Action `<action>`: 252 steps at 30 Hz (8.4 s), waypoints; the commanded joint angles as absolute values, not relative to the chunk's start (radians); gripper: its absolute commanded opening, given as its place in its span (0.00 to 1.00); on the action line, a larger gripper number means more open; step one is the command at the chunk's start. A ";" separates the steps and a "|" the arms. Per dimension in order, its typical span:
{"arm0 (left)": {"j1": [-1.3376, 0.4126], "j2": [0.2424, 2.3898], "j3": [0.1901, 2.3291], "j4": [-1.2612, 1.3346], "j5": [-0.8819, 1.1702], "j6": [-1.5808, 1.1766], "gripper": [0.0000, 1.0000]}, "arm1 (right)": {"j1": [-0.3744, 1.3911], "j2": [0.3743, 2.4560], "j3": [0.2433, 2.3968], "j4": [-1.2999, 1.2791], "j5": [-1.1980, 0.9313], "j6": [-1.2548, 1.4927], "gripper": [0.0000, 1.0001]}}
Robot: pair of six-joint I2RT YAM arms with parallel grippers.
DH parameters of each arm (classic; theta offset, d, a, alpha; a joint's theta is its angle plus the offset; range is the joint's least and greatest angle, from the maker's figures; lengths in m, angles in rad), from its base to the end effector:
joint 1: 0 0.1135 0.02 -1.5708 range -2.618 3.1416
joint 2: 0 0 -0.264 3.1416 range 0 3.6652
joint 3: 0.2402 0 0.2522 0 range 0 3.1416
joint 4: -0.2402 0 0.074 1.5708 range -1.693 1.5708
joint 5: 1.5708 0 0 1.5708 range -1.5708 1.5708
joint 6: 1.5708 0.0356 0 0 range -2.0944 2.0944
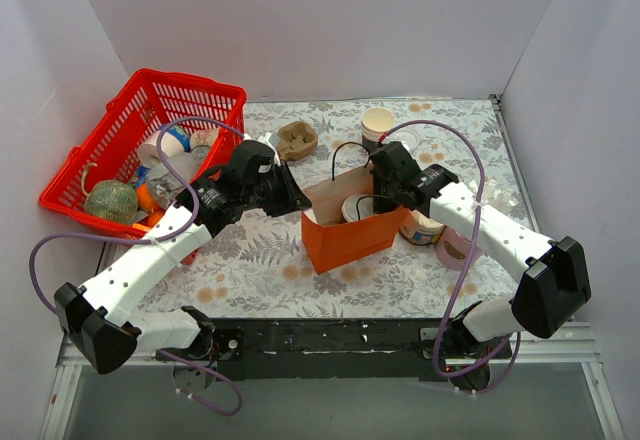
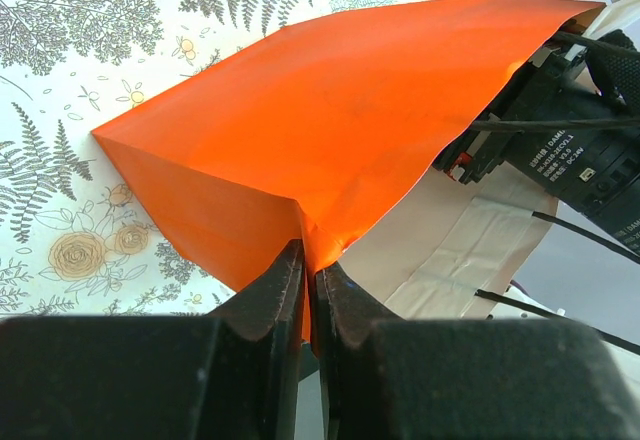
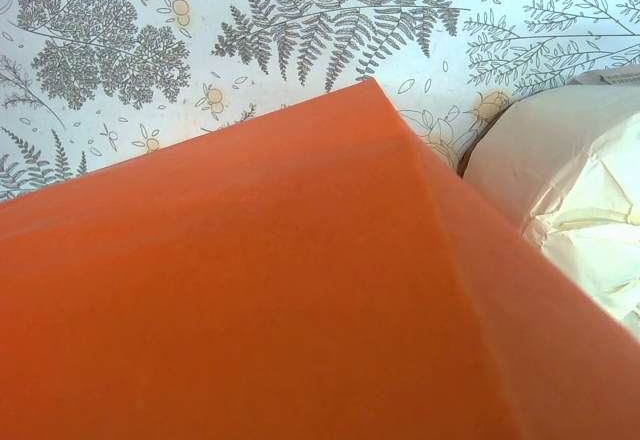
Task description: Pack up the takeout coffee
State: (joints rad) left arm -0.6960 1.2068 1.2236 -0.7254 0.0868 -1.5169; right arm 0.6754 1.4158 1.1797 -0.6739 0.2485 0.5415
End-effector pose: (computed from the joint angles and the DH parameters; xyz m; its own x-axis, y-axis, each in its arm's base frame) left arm 0.1922 -0.1646 0.3531 -0.7152 -0.6988 0.0154 -0.4615 0.4556 -0.7612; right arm 0.2381 0.1795 0.2897 -0.7796 0.0156 -0.6260 -0.1007 0.9835 0.1499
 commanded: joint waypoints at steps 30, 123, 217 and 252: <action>-0.701 1.235 1.290 -0.821 0.035 -1.477 0.14 | 0.672 1.301 1.198 -0.641 0.356 0.557 0.43; -0.701 1.261 1.391 -0.825 0.015 -1.476 0.04 | 0.669 1.220 1.203 -0.404 0.264 0.385 0.01; -0.879 1.687 1.450 -0.744 0.066 -1.385 0.16 | 0.707 1.316 1.003 -0.296 0.110 0.275 0.12; -0.885 1.681 1.424 -0.770 0.034 -1.414 0.13 | 0.707 1.195 1.095 -0.359 0.150 0.348 0.43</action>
State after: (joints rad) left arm -0.8814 1.6653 1.4483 -0.7036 0.0639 -1.4143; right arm 0.7025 1.2369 1.0279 -0.3508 0.1066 0.3447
